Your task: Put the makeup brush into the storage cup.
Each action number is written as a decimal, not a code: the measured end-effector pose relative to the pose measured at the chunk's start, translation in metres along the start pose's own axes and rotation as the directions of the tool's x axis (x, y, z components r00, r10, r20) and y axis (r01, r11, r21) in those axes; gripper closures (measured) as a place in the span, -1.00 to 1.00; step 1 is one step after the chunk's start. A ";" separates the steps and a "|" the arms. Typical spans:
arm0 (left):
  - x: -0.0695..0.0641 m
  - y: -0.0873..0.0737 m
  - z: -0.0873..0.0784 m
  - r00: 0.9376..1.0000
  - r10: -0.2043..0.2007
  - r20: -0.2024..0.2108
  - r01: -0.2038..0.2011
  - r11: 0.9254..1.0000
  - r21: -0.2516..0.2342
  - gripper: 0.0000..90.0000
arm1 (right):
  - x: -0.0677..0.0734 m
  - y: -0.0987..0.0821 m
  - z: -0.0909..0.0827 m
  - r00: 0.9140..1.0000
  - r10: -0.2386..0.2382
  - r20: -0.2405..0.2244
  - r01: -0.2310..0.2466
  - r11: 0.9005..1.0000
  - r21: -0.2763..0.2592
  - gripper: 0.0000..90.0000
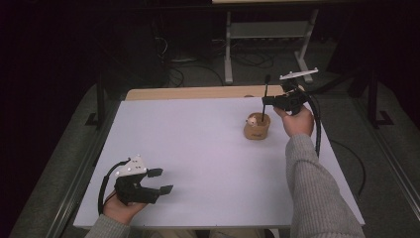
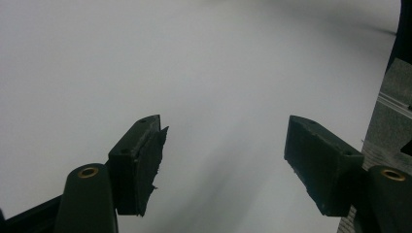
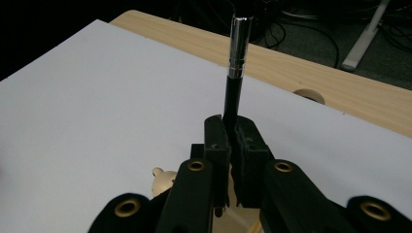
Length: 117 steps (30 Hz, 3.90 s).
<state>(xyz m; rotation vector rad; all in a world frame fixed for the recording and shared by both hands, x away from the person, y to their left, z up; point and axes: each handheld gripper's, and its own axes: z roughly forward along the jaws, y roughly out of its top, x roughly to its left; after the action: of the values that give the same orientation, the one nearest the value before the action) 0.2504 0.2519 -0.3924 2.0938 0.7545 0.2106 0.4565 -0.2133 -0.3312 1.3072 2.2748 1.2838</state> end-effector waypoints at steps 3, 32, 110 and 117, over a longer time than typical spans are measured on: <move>-0.001 0.000 0.001 1.000 0.007 0.001 -0.007 1.000 0.005 -0.36 | 0.000 -0.003 0.001 1.000 0.007 0.002 -0.007 1.000 0.002 0.88; 0.000 0.000 0.000 1.000 -0.006 0.007 0.006 1.000 0.003 -0.37 | -0.005 -0.020 0.019 0.999 0.045 0.011 -0.045 0.999 0.012 0.88; 0.003 0.000 -0.001 1.000 -0.015 0.000 0.015 1.000 -0.013 -0.37 | 0.013 -0.069 -0.033 0.997 -0.017 -0.077 0.012 0.998 -0.054 0.12; 0.002 0.000 0.001 1.000 -0.014 -0.001 0.014 1.000 -0.002 -0.37 | 0.021 -0.074 -0.034 0.995 -0.048 -0.087 0.043 0.998 -0.053 0.05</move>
<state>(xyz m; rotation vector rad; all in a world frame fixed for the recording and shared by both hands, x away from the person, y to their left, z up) 0.2524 0.2529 -0.3930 2.0857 0.7690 0.2046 0.3819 -0.2333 -0.3636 1.1976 2.2997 1.4014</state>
